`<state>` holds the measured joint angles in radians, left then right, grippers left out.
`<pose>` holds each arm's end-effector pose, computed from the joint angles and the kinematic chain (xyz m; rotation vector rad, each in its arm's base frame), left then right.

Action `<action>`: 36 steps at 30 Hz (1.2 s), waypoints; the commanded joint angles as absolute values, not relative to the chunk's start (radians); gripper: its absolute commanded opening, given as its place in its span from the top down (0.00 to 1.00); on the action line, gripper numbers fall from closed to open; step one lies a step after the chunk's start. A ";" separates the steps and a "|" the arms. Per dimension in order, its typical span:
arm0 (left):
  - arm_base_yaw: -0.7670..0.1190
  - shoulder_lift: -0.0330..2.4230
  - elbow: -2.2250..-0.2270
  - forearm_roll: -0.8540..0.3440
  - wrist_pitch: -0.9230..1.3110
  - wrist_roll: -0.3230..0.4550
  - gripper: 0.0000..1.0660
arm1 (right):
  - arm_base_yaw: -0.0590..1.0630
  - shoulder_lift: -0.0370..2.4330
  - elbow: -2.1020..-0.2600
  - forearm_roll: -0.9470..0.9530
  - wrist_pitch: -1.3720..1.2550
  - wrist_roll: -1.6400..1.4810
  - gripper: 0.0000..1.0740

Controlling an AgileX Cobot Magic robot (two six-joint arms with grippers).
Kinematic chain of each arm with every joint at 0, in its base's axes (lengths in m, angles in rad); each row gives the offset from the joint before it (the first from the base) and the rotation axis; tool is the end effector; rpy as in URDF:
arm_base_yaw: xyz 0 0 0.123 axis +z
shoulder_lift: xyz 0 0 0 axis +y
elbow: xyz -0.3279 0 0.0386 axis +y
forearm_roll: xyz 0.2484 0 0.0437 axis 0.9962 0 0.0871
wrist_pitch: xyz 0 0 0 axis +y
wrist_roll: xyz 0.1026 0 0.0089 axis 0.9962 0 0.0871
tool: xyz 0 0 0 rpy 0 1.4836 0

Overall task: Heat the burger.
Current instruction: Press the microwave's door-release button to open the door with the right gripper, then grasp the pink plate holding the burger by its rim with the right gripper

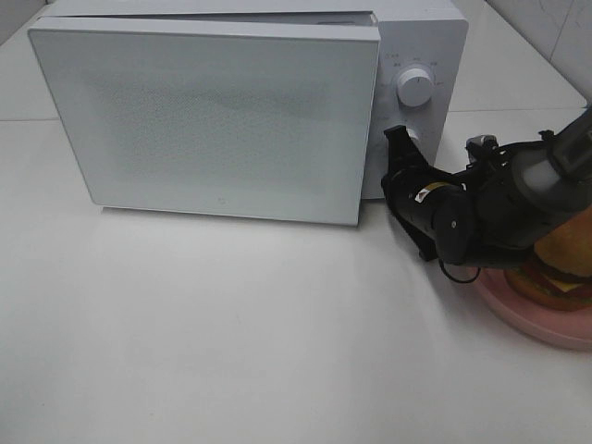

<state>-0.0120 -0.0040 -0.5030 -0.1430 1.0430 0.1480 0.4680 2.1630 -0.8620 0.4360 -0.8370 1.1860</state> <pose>-0.0400 -0.0122 0.2751 0.1665 2.0056 -0.0838 0.3826 0.1572 0.1053 1.2099 1.7182 0.9297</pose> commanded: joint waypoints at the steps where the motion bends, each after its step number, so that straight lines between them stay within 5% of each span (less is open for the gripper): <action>1: -0.012 -0.022 -0.501 -0.140 1.035 0.144 1.00 | 0.438 2.153 -0.936 0.409 -1.003 1.168 1.00; 15: -0.012 -0.022 -0.501 -0.139 1.035 0.144 1.00 | 0.440 2.121 -0.896 0.357 -0.973 1.189 0.98; 36: -0.012 -0.022 -0.501 -0.140 1.035 0.144 1.00 | 0.441 2.028 -0.719 -0.065 -1.019 1.317 0.92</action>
<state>-0.0120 -0.0040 -0.5030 -0.1430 1.0430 0.1480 0.4440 2.0400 -0.7180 -0.0300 -1.0090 1.3300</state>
